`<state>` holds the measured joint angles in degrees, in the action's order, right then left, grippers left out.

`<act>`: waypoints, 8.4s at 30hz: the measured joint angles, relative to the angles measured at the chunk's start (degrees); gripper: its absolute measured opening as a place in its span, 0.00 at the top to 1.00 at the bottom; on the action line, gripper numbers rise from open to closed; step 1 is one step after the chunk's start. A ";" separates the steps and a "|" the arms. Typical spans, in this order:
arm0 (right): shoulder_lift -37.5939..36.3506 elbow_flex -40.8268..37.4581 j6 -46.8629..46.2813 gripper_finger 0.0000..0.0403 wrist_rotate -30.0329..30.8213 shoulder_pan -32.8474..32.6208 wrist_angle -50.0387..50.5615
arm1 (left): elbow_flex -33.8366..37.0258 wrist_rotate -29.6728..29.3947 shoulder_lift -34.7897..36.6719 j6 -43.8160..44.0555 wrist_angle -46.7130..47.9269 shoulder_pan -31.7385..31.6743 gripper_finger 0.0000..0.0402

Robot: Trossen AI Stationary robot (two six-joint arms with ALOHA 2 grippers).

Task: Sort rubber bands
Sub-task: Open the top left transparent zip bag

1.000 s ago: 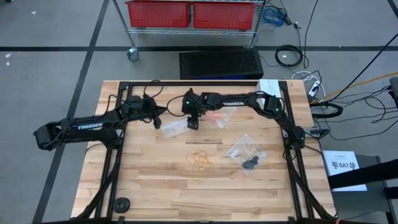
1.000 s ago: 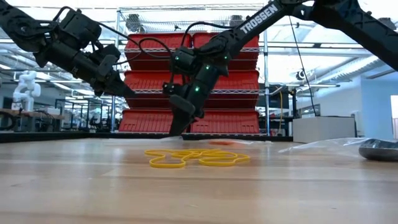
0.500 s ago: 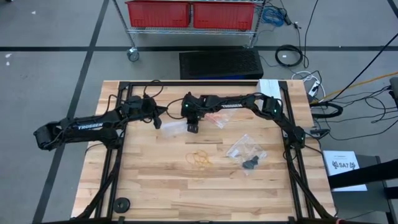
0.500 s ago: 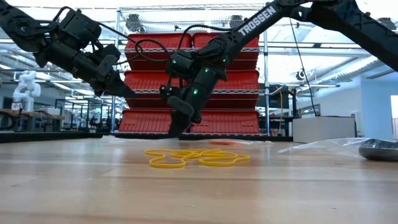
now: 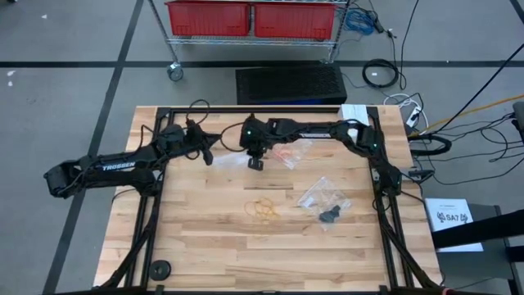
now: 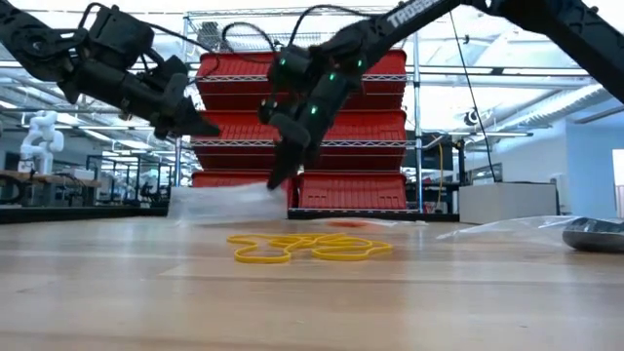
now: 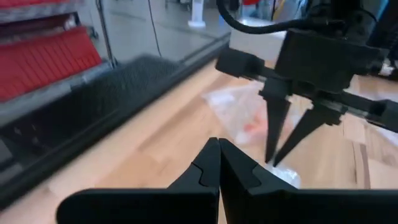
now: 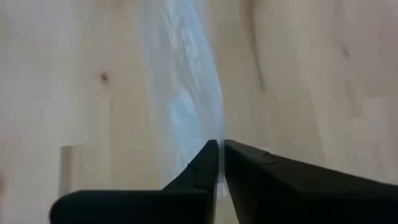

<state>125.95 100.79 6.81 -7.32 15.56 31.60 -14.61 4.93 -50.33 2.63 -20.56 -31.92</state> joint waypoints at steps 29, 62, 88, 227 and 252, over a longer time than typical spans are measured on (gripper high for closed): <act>-28.64 -20.10 -2.72 1.00 21.22 -4.19 -1.81 | 10.47 12.59 -0.04 10.16 -29.99 -0.91 0.86; -28.81 -20.13 2.03 1.00 22.03 -5.24 -3.14 | 1.62 13.66 -15.06 14.53 -29.70 0.94 0.85; -27.94 -20.04 -3.87 0.81 3.06 -2.74 -15.91 | 1.54 17.00 -15.08 -10.96 -23.41 2.81 0.99; -17.08 -16.96 8.68 1.00 9.92 -0.89 -18.51 | -1.79 9.81 -15.21 -16.59 -16.21 2.64 1.00; -14.47 -16.98 6.55 1.00 7.38 -0.44 -22.05 | -4.66 9.79 -15.28 -13.28 -17.53 6.08 1.00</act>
<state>111.48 83.81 13.36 0.07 15.12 9.55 -19.28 14.72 -65.60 -10.65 -38.09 -25.84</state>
